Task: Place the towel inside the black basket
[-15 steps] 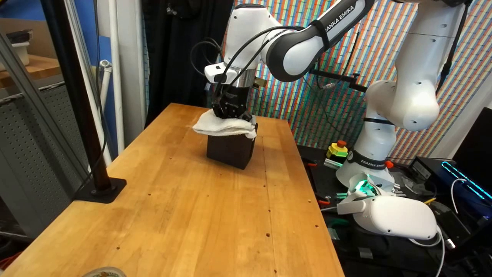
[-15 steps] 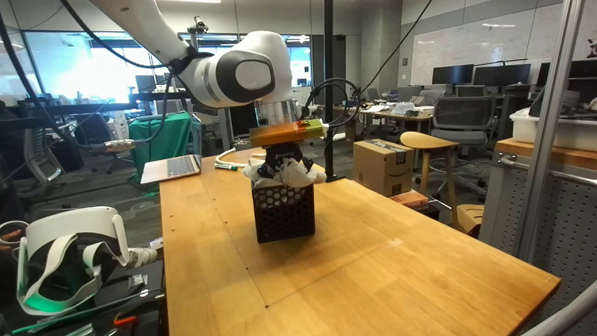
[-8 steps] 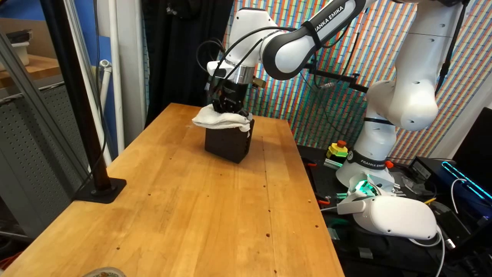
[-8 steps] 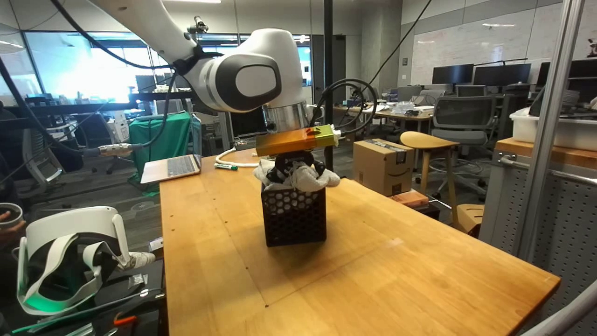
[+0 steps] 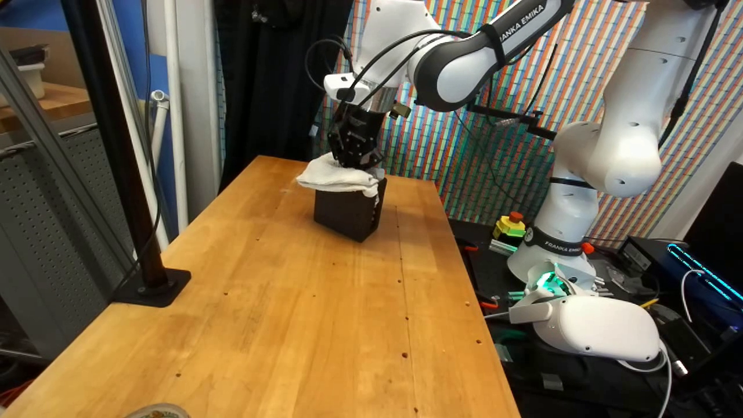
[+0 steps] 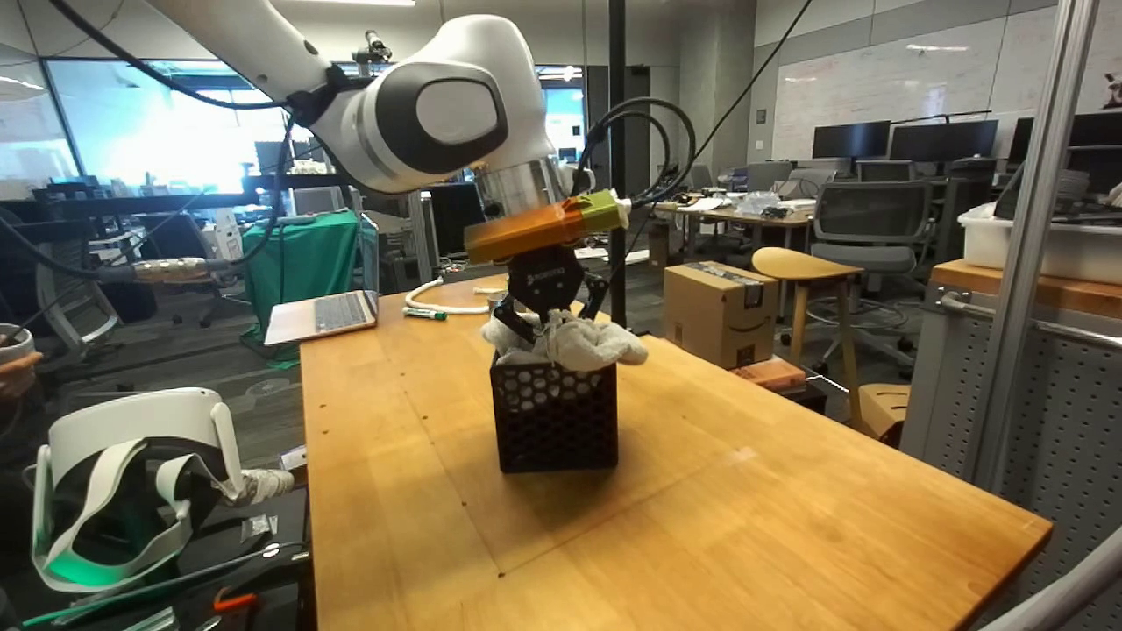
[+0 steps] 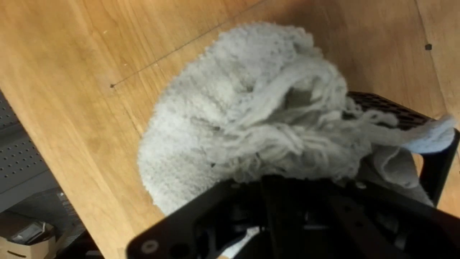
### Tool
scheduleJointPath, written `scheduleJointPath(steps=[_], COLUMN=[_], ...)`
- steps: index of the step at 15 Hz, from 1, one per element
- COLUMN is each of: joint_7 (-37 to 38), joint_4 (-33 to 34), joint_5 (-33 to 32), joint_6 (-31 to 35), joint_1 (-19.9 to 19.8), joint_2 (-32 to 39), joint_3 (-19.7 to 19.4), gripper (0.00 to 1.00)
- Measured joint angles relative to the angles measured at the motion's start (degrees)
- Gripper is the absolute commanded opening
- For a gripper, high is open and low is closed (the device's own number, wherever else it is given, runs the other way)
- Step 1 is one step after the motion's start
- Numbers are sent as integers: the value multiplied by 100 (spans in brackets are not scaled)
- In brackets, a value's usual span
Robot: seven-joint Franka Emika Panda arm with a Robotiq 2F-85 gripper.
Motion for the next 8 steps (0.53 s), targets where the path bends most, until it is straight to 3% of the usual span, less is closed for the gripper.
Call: scheduleJointPath(steps=[8], joint_7=[500], joint_4=[-214], joint_5=[-958], joint_6=[-341], joint_1=[-62], joint_2=[-1085], joint_3=[-103], gripper=[12])
